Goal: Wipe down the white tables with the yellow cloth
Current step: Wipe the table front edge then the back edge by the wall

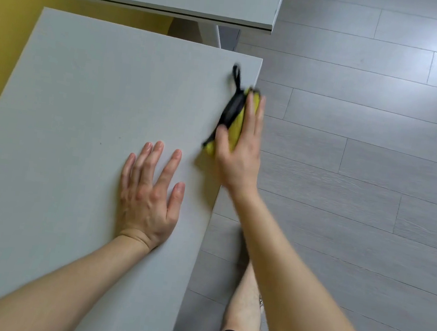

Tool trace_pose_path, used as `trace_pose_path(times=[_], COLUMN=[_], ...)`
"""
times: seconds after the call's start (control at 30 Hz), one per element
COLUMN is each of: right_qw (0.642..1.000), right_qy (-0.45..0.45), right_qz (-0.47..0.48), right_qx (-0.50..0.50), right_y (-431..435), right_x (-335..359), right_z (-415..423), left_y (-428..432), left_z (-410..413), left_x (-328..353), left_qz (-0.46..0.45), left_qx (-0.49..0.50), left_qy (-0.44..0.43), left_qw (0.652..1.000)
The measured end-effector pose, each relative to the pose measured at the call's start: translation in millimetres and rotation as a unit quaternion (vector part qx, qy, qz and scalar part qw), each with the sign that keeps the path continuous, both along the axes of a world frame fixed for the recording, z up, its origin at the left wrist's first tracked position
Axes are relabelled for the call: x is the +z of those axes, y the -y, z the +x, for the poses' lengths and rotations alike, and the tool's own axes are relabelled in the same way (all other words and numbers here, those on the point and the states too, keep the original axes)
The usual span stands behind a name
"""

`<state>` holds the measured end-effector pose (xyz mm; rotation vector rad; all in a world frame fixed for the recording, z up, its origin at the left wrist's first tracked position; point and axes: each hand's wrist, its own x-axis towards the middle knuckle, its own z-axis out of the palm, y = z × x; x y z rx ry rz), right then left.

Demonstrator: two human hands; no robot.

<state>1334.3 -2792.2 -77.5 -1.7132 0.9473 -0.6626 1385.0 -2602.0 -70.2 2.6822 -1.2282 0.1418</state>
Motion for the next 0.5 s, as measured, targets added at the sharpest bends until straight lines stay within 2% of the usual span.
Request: trace_pose_path(times=[0.1, 0.17, 0.4, 0.5], right_qw=[0.998, 0.994, 0.999, 0.998], right_qy=[0.010, 0.014, -0.005, -0.005], right_qz=[0.031, 0.048, 0.024, 0.049], right_qx=[0.060, 0.093, 0.048, 0.032], right_y=[-91, -109, 45, 30], right_x=[-1, 1, -1, -2], right_z=[-70, -87, 14, 6], left_y=[0, 1, 0, 0], left_z=[0, 0, 2, 3], left_x=[-1, -1, -3, -4], left_qz=[-0.004, -0.007, -0.008, -0.010], left_qx=[-0.005, -0.005, -0.006, -0.006], left_qy=[-0.001, 0.003, 0.004, 0.009], left_qw=[1.000, 1.000, 1.000, 1.000])
